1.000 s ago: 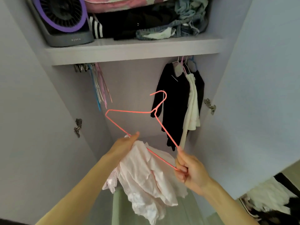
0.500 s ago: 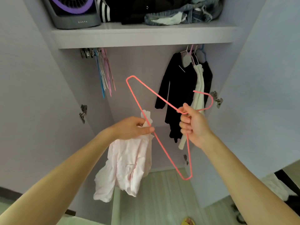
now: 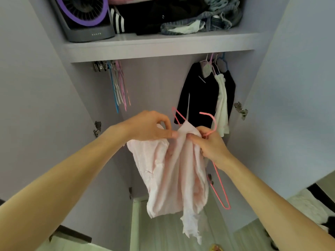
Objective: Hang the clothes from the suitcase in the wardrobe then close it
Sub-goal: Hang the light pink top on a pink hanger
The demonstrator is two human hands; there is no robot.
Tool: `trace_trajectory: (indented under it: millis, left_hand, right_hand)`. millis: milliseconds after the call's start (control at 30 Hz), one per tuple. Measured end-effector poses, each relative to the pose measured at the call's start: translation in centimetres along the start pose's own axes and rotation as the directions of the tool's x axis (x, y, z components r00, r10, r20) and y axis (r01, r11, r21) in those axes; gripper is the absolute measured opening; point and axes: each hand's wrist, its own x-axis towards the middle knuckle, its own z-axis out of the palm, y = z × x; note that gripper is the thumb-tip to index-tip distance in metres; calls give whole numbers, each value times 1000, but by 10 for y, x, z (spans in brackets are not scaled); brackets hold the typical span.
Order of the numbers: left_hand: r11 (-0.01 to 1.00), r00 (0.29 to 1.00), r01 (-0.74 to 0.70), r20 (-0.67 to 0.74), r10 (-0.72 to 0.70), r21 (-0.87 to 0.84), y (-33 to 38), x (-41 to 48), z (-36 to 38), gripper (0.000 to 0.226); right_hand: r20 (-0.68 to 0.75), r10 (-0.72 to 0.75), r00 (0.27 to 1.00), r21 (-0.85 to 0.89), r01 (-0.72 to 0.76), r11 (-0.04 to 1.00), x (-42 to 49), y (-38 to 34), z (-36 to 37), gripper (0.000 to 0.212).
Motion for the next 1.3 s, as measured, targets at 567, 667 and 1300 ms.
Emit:
trace_trajectory:
  millis: [567, 667, 1300]
  left_hand:
    - [864, 942, 336, -151, -301, 373, -30, -2, -27, 42]
    - [923, 940, 302, -87, -330, -237, -13, 7, -27, 36]
    - [892, 823, 435, -347, -449, -121, 44, 47, 34, 28]
  right_hand:
    - [-395, 16, 918, -188, -98, 977, 38, 20, -106, 9]
    - [-307, 42, 951, -198, -107, 974, 40, 26, -115, 27]
    - [201, -117, 973, -122, 143, 982, 18, 25, -127, 22]
